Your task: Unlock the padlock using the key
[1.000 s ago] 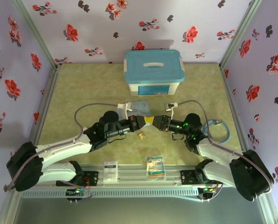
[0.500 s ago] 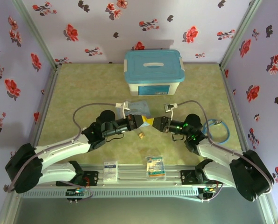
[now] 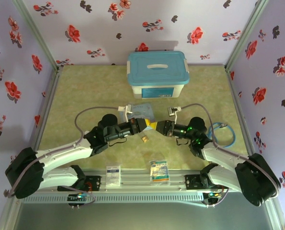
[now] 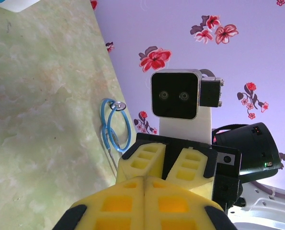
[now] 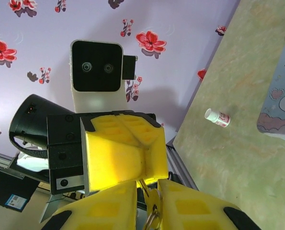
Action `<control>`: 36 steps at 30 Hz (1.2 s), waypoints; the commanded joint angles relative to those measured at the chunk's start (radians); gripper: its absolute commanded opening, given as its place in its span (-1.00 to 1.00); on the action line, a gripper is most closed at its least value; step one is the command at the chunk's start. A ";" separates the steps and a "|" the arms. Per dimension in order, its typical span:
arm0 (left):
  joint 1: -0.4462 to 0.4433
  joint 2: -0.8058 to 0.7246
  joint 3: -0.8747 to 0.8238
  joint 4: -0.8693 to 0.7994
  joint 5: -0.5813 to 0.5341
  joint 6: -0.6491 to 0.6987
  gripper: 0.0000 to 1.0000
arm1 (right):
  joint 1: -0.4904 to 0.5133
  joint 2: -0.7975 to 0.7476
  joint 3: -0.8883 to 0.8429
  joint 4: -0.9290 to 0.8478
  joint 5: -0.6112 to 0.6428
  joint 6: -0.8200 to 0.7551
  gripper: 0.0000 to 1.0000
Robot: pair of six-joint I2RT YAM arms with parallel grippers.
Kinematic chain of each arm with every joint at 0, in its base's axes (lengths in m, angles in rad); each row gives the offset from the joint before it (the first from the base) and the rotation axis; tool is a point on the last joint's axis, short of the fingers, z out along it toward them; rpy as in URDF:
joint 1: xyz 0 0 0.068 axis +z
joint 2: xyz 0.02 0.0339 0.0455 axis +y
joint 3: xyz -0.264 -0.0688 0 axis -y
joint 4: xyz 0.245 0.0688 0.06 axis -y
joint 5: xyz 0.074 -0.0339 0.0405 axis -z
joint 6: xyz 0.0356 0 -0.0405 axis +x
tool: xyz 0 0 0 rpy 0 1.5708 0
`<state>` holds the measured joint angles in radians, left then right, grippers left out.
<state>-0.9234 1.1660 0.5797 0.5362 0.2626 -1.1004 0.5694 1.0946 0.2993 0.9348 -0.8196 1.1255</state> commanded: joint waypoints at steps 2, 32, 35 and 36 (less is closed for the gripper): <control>0.008 -0.048 -0.016 -0.036 -0.025 0.013 -1.00 | 0.001 -0.060 -0.014 -0.072 0.012 -0.054 -0.63; 0.007 -0.025 -0.022 0.009 -0.007 -0.004 -1.00 | -0.003 0.011 0.012 0.028 0.001 -0.023 -1.00; 0.008 -0.026 -0.030 0.015 -0.007 -0.008 -1.00 | -0.003 -0.007 0.015 0.007 0.010 -0.032 -1.00; 0.007 -0.025 -0.030 0.015 -0.007 -0.006 -1.00 | -0.003 -0.011 0.015 0.003 0.008 -0.032 -1.00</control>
<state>-0.9195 1.1458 0.5625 0.5270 0.2470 -1.1011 0.5655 1.1114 0.2935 0.9379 -0.8082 1.1179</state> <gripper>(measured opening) 0.046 0.042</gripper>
